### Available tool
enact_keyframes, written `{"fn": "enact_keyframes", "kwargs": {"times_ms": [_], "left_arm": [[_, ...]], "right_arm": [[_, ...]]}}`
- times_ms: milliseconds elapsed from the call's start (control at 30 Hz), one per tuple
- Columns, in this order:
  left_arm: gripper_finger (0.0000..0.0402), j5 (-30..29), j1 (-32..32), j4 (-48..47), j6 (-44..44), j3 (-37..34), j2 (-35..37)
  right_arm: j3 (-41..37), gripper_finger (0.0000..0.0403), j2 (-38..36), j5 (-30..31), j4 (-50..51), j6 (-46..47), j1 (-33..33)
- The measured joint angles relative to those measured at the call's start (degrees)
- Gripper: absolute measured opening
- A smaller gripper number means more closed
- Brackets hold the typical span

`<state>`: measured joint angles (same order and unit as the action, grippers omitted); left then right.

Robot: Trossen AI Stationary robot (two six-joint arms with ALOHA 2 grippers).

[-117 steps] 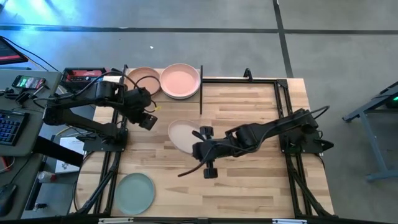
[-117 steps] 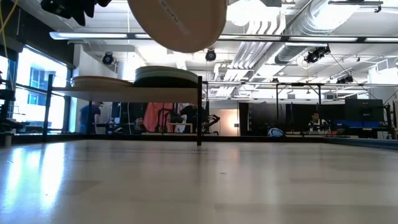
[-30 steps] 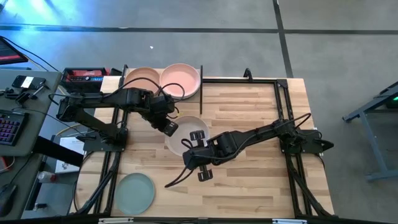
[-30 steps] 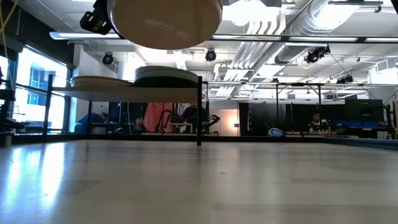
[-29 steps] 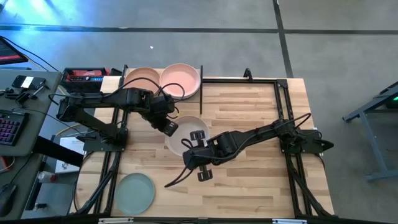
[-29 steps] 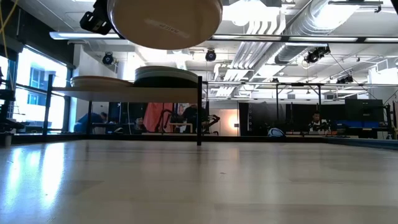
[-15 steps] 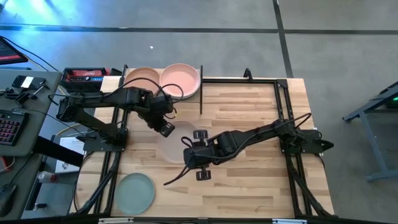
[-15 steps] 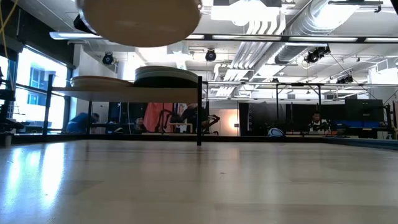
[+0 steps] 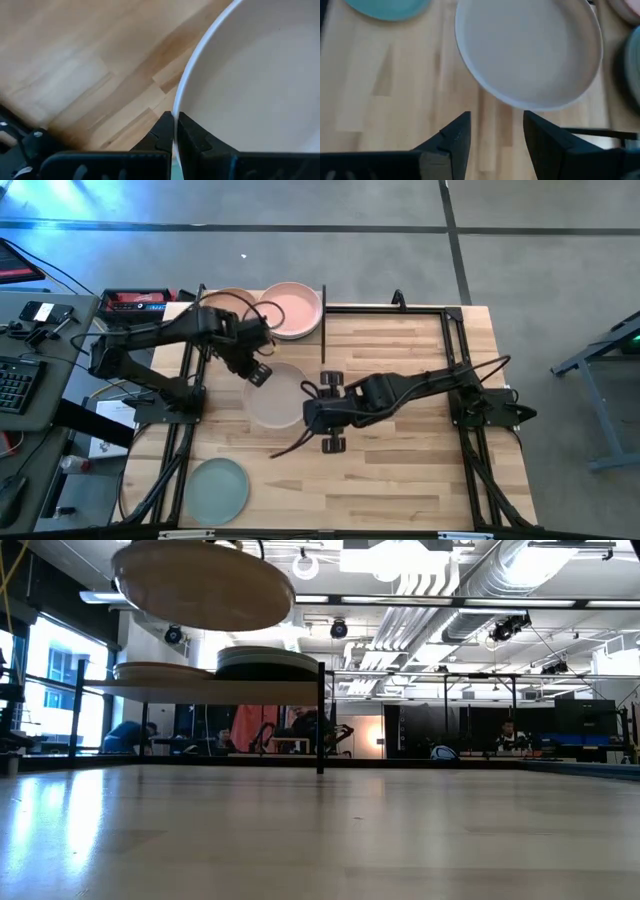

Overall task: Place and stack plates onto a shelf
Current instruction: Stack the white plate on top of the pink plate on the shelf

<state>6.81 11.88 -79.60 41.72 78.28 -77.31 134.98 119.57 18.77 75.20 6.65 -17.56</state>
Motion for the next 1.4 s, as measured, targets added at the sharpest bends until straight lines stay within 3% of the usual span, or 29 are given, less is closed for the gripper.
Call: {"fn": "enact_keyframes", "kwargs": {"times_ms": [467,867,1200,1400], "left_arm": [[0.0,-0.12,21.92,-0.76,-5.79,-0.02,6.44],[0.0001,-3.22,40.83,-0.72,-5.99,-0.02,9.24],[0.0001,-4.31,50.84,-0.66,-5.34,-0.02,9.24],[0.0001,-6.11,54.12,-0.8,-3.68,-0.02,9.24]], "right_arm": [[0.0,0.0156,-0.2,0.25,10.23,-10.83,7.81],[0.0,0.0155,-0.17,-3.92,10.9,-23.44,17.29],[0.0,0.0155,-0.13,-9.96,10.84,-27.84,24.43],[0.0,0.0155,-0.11,-10.54,10.86,-29.67,27.2]]}}
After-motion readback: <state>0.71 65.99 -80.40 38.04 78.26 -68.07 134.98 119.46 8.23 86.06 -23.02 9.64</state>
